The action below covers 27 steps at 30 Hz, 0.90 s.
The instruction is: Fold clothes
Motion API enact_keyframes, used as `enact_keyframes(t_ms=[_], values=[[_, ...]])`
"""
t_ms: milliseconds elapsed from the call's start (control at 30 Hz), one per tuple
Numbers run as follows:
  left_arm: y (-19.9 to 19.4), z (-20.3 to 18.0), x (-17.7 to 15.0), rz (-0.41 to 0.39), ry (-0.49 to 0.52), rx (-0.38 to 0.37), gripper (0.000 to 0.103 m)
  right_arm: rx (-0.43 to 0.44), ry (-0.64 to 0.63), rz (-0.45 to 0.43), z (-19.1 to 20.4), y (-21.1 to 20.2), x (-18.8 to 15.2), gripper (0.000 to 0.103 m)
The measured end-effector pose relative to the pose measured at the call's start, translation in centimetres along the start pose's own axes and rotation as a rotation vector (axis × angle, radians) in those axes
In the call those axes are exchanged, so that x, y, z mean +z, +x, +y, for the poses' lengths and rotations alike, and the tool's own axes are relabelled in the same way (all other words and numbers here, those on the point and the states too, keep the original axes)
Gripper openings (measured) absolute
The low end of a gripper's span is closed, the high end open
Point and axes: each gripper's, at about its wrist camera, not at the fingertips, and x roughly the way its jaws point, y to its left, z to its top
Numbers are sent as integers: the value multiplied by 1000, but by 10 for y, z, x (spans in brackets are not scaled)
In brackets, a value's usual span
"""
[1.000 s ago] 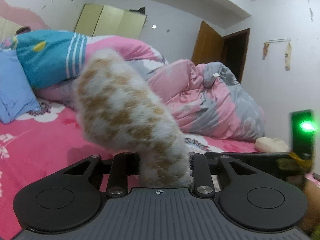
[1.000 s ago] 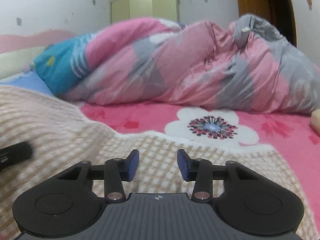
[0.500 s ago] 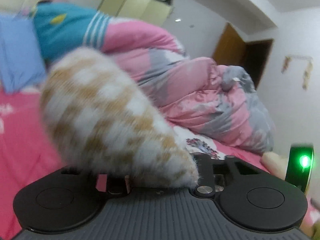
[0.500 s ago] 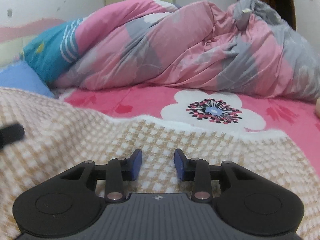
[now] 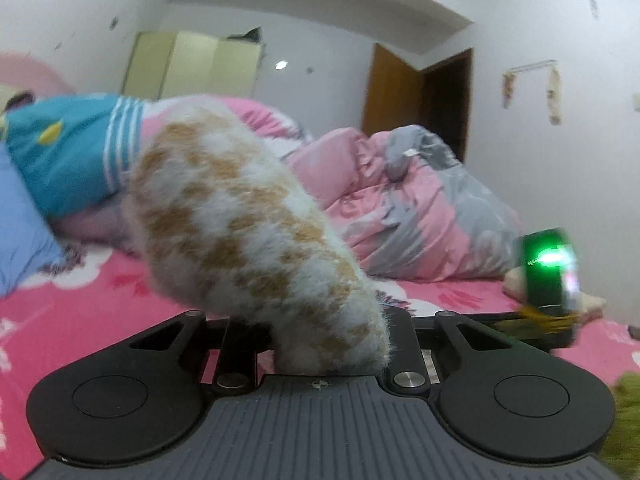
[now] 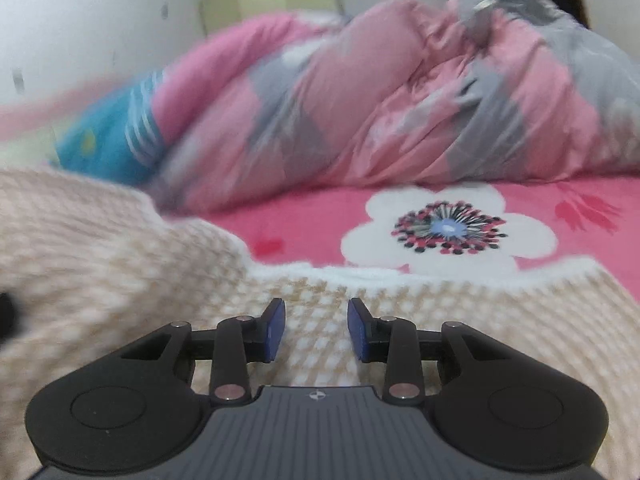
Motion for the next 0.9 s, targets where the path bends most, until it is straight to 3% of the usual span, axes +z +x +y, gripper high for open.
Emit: enact_keyframes(t_ms=[67,167,267,533,700,867,900], values=[[2,-8,5,-7,32,-27,22,24,-5,-31,4,-30,-10,36],[9,-23,9,-1,85,-75,22,62,-53,46,15,-26,-41,37],[13,-40,5,6,154,-97,22,54,-79,12,18,-28,-48,37],[27,-71,-6,51,253,-150,22,218,143,-79,-30,-59,-58,33],[41,-86,-20,112,333,-201,23,136,290,-168,-83,-95,-60,33],[54,-100,-35,174,413,-251,26,195,586,-221,-152,-118,-73,34],[57,-103,-37,187,429,-261,32,217,630,-219,-162,-119,-77,34]])
